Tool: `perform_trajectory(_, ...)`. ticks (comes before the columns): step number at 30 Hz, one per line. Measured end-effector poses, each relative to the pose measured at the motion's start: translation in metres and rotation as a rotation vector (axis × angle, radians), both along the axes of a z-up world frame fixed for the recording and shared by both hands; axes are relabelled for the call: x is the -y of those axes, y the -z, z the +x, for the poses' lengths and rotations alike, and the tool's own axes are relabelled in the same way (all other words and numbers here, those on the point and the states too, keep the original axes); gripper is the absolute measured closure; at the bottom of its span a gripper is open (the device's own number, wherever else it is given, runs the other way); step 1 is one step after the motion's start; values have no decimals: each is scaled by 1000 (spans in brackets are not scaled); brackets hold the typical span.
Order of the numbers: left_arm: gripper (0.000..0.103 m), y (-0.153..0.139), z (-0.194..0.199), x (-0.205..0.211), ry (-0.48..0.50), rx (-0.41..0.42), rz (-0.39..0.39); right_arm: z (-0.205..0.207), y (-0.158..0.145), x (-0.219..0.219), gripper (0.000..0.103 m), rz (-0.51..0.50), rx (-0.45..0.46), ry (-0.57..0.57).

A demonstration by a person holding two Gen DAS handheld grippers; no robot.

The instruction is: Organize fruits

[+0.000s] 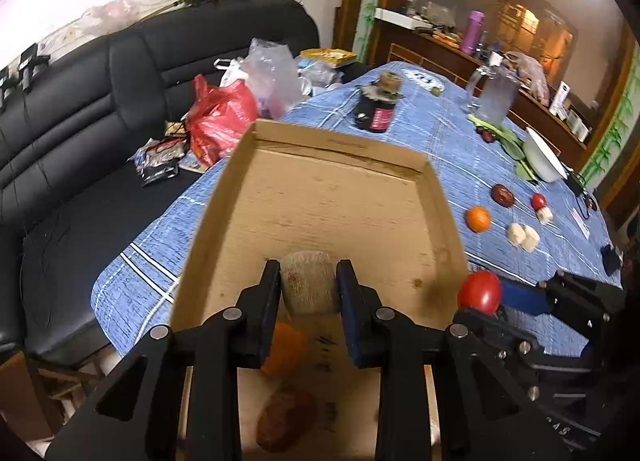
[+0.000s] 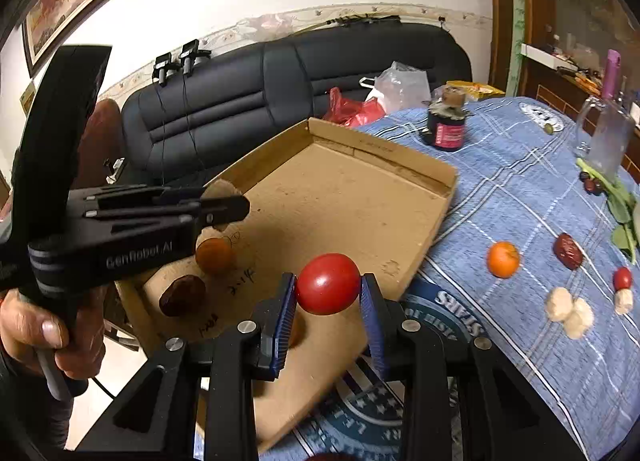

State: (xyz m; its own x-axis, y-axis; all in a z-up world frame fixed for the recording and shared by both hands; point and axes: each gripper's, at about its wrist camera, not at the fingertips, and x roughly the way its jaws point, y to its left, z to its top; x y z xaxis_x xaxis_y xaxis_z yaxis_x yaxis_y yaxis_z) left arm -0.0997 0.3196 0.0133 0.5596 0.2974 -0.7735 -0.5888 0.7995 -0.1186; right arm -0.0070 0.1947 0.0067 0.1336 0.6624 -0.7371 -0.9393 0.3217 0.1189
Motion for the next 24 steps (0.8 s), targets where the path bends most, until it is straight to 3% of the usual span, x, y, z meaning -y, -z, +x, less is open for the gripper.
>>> perform_trajectory(12,77,27,12,-19,-22,-85,-46,6,36,-33,71,-81,-28,-31)
perform_trajectory(24,77,37,24,-18,-18,-194,-47,0,40,-39,70,-111,17,-57)
